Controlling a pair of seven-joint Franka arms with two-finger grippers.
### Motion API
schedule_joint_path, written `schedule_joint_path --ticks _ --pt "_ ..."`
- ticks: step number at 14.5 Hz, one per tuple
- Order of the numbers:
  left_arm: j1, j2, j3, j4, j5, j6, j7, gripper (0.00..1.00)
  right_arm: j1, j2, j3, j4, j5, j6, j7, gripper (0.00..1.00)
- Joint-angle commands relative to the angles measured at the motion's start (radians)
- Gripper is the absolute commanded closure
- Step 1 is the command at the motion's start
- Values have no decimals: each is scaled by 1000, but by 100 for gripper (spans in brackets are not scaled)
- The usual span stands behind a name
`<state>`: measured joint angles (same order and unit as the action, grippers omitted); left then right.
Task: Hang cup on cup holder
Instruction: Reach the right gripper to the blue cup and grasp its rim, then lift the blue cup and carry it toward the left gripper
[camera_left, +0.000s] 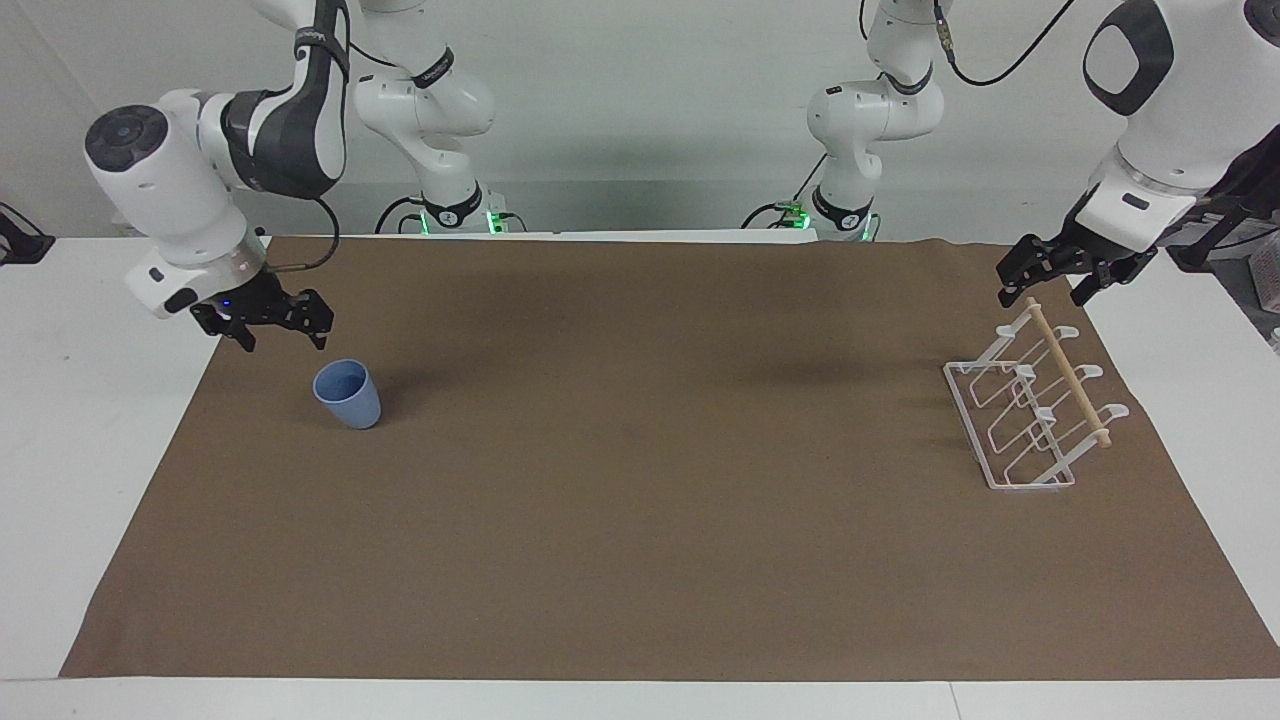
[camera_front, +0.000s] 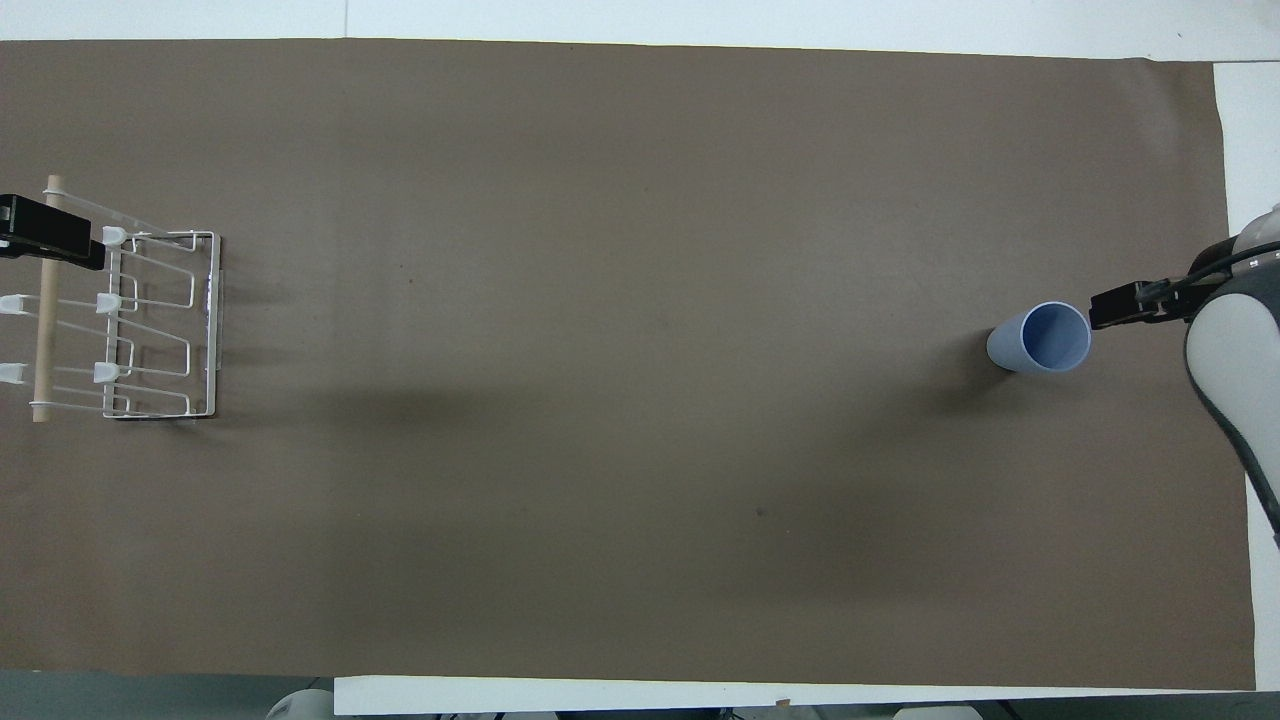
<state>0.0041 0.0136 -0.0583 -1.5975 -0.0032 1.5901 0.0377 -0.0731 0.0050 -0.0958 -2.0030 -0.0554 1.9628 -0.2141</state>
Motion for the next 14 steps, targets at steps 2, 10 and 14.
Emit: schedule_joint_path --ticks 2,10,14 --pt "0 -20 5 -15 15 -12 -7 0 -22 42 4 -49 46 73 -54 7" --pt "-7 -20 5 -16 17 -5 -7 0 -21 102 8 -129 46 232 -134 46" --pt "-10 -26 2 -18 17 -31 -9 0 -24 104 8 -126 48 231 -177 98"
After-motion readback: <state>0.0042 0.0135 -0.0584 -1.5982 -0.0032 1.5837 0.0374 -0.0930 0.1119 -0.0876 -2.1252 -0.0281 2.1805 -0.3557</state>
